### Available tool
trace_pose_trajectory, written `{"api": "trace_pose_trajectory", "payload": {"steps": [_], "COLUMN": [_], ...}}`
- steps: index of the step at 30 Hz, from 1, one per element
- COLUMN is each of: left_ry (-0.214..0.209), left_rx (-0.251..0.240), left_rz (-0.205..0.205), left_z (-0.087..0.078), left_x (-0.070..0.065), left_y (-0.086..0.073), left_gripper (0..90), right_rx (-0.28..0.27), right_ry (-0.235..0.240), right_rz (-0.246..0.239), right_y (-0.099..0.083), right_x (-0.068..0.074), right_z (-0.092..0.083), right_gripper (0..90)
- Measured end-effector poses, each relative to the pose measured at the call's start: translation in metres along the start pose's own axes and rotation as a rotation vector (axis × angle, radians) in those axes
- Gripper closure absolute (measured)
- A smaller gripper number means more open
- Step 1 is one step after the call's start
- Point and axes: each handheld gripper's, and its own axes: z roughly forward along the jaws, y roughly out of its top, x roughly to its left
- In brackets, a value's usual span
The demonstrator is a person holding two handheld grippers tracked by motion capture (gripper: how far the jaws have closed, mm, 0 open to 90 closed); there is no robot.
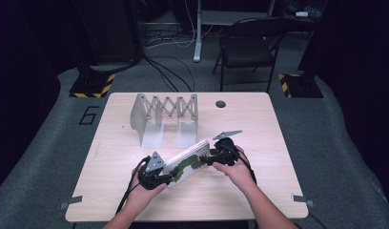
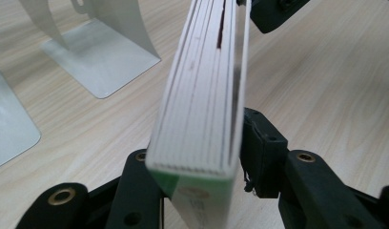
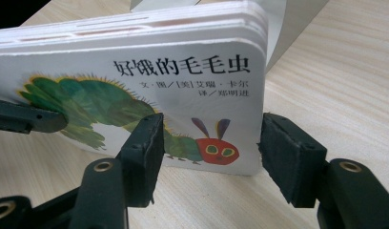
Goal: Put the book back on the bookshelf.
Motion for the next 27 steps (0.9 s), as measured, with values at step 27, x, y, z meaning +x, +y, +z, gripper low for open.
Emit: {"api": "trace_pose_trajectory", "payload": {"steps": [27], "left_ry": [-0.015], "left_rx": [0.03], "left_rz": [0.035], "left_z": [0.012], "left_x": [-0.005], "left_y": [0.01], "left_gripper": [69.7], "right_rx": [0.002], "right_ry": [0.005], "right_rz": [-0.001], "right_y": [-0.001], "right_x": [-0.002], "right_z": [0.0], "right_gripper": [40.9]}}
